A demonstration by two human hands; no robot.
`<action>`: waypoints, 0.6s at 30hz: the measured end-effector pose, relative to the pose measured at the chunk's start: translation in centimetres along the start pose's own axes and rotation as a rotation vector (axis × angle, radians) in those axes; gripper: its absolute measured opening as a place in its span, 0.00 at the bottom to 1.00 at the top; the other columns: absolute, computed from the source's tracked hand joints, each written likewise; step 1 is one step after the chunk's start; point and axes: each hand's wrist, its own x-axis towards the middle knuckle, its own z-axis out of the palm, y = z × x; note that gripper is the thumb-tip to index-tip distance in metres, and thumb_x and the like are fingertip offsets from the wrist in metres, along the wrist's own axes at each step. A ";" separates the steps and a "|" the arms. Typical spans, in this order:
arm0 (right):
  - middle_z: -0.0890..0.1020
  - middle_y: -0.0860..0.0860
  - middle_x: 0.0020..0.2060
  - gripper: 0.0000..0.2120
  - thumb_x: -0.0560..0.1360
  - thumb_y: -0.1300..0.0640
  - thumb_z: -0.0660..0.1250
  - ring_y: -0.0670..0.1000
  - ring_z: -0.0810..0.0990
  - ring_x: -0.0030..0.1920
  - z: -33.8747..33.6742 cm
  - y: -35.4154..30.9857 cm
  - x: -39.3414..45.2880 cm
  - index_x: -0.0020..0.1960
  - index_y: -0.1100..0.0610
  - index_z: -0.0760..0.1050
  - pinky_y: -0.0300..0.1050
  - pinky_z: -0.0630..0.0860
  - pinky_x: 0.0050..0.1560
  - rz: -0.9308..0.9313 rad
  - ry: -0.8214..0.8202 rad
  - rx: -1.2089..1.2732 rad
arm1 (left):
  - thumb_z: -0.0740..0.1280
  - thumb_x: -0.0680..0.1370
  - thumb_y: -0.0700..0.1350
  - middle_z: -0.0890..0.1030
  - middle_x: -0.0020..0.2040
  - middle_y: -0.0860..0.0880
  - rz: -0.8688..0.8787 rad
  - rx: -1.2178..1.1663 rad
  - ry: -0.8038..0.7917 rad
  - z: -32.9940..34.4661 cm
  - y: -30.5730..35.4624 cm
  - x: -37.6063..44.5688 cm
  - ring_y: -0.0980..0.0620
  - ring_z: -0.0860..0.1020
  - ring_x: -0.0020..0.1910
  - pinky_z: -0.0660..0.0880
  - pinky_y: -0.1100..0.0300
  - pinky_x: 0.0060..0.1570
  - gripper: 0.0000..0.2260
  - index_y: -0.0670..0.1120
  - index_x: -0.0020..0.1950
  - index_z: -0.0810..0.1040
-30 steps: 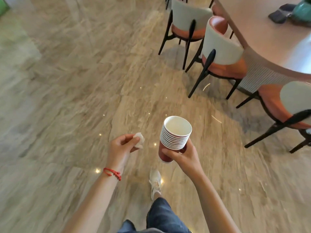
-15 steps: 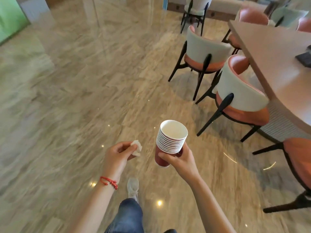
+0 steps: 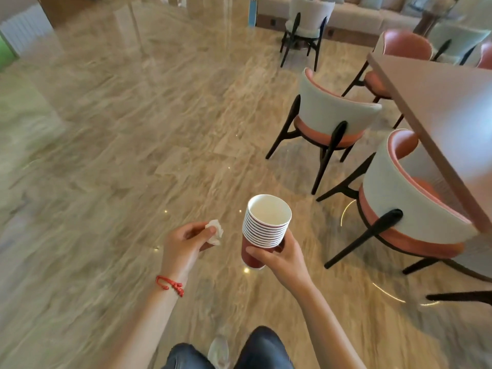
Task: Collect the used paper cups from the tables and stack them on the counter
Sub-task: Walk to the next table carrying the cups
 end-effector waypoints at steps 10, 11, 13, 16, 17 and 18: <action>0.83 0.44 0.47 0.26 0.63 0.59 0.79 0.42 0.81 0.49 -0.3 -1.6 21.3 0.55 0.46 0.73 0.37 0.78 0.48 0.015 0.040 0.008 | 0.72 0.70 0.36 0.84 0.35 0.43 -0.065 0.036 -0.019 6.2 2.1 20.4 0.51 0.83 0.35 0.79 0.63 0.34 0.03 0.41 0.42 0.83; 0.83 0.45 0.48 0.26 0.63 0.59 0.79 0.44 0.81 0.49 -0.5 -1.8 24.0 0.56 0.48 0.73 0.39 0.79 0.49 0.013 0.046 0.017 | 0.72 0.70 0.36 0.84 0.35 0.43 -0.055 0.040 -0.023 7.0 2.7 22.8 0.50 0.83 0.35 0.79 0.63 0.35 0.03 0.41 0.42 0.83; 0.83 0.46 0.49 0.27 0.63 0.60 0.79 0.45 0.81 0.50 -0.7 -2.6 29.3 0.58 0.52 0.73 0.41 0.79 0.50 0.014 0.042 0.031 | 0.72 0.70 0.37 0.84 0.35 0.43 -0.050 0.061 -0.024 8.6 4.0 27.5 0.49 0.83 0.35 0.80 0.62 0.35 0.02 0.42 0.42 0.83; 0.82 0.45 0.49 0.28 0.63 0.58 0.79 0.41 0.81 0.50 -1.0 -4.9 36.9 0.59 0.51 0.72 0.37 0.78 0.47 0.014 0.028 0.028 | 0.71 0.71 0.35 0.84 0.33 0.45 -0.042 0.054 -0.021 10.6 7.2 33.9 0.50 0.83 0.34 0.80 0.63 0.34 0.04 0.44 0.40 0.83; 0.82 0.45 0.50 0.28 0.63 0.58 0.79 0.41 0.81 0.50 -0.9 -5.7 39.5 0.60 0.50 0.72 0.37 0.78 0.46 0.014 0.018 0.031 | 0.71 0.71 0.34 0.84 0.32 0.46 -0.040 0.045 -0.011 11.2 8.3 36.0 0.51 0.83 0.32 0.79 0.64 0.33 0.06 0.44 0.39 0.83; 0.82 0.45 0.50 0.28 0.63 0.58 0.79 0.42 0.81 0.51 -0.8 -6.5 42.0 0.60 0.51 0.72 0.37 0.78 0.46 0.017 0.007 0.037 | 0.70 0.71 0.34 0.84 0.31 0.47 -0.039 0.041 0.005 11.6 9.3 38.2 0.52 0.82 0.31 0.78 0.65 0.32 0.06 0.44 0.38 0.82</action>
